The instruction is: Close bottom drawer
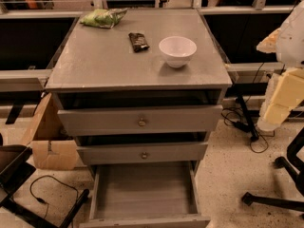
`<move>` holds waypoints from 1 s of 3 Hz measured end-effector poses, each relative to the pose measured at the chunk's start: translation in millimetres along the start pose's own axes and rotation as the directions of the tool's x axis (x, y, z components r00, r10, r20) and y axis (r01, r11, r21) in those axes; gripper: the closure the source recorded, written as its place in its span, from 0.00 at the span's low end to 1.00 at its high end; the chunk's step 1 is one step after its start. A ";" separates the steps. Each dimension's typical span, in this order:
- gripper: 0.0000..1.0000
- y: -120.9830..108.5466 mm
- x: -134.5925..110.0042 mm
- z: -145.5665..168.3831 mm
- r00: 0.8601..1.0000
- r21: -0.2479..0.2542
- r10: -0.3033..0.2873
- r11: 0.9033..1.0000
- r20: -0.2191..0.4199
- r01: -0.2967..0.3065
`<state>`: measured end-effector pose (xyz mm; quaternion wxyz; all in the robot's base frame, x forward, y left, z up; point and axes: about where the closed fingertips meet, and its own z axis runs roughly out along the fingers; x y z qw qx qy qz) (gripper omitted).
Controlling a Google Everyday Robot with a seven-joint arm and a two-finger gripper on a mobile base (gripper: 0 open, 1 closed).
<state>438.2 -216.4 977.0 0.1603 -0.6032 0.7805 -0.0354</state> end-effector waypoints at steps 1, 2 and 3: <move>0.00 0.2 0.3 0.5 1.000 0.000 0.000 1.000 0.000 0.000; 0.00 10.9 17.0 31.4 1.000 0.008 0.025 1.000 -0.007 -0.024; 0.00 40.3 63.1 83.6 0.996 0.091 0.051 0.995 -0.080 -0.044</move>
Offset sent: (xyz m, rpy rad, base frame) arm -0.0150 -0.0313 -0.1265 -0.0006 0.0084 -0.0906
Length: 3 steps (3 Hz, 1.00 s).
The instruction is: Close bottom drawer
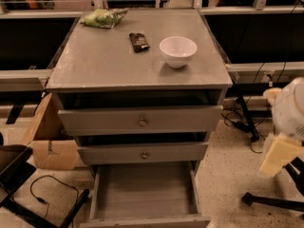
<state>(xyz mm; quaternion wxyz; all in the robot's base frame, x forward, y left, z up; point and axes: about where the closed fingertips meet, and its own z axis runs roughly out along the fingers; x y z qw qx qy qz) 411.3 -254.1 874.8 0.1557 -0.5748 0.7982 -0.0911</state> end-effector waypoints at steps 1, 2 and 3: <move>0.00 26.7 29.2 62.1 0.998 0.019 -0.016 1.000 -0.060 0.018; 0.00 51.8 48.5 126.5 0.995 0.003 -0.039 0.999 -0.094 0.039; 0.00 67.6 52.3 169.8 0.994 -0.064 -0.060 0.996 -0.094 0.055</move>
Offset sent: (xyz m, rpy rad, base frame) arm -0.0209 -0.0351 -0.2294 -0.1378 0.0551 0.0179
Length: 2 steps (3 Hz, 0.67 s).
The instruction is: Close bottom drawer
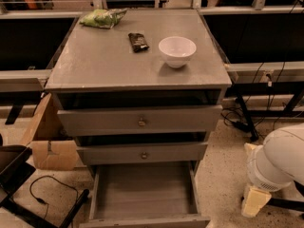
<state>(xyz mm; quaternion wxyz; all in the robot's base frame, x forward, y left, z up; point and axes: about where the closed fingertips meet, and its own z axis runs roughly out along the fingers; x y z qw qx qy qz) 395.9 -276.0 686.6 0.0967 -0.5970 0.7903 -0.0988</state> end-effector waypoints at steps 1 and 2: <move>0.00 -1.7 0.2 1.2 1.000 0.012 -0.003 1.000 -0.012 0.003; 0.00 15.2 -14.4 50.9 0.999 0.002 -0.038 0.999 -0.017 0.038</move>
Offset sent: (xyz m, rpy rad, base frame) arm 0.0076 0.0367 -0.1510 -0.0219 -0.0232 -0.0056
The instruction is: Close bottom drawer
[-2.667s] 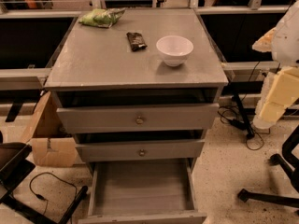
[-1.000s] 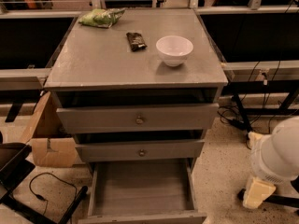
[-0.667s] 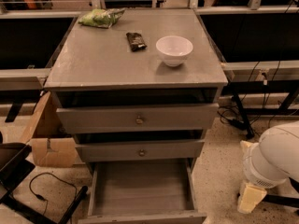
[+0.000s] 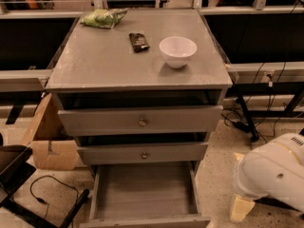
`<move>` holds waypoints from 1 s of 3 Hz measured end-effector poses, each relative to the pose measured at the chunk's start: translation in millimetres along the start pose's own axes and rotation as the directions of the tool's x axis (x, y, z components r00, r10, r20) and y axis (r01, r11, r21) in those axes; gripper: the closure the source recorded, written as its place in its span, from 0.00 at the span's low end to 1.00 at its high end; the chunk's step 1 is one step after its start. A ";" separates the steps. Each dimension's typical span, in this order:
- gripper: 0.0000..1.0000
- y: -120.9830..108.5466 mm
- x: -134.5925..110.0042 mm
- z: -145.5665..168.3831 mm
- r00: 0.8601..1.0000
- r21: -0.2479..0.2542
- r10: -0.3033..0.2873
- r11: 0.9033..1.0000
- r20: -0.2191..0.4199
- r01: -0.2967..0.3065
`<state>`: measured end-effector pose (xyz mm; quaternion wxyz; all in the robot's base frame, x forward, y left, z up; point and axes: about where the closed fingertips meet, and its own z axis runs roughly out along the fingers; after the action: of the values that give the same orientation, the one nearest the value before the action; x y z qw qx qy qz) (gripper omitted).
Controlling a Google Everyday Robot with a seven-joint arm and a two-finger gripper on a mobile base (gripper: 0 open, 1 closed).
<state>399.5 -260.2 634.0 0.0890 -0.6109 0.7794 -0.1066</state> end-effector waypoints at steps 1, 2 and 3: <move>0.00 38.2 -25.6 73.2 0.998 -0.022 -0.057 0.998 0.036 0.058; 0.00 79.4 -41.8 132.4 0.993 -0.062 -0.066 0.995 0.099 0.072; 0.00 108.7 -53.9 180.4 0.990 -0.114 -0.019 0.993 0.136 0.035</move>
Offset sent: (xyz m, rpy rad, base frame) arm -0.0267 0.0682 -0.2563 0.0904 -0.0419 -0.0386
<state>359.4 -193.1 431.1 0.1043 -0.6313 0.7682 -0.0206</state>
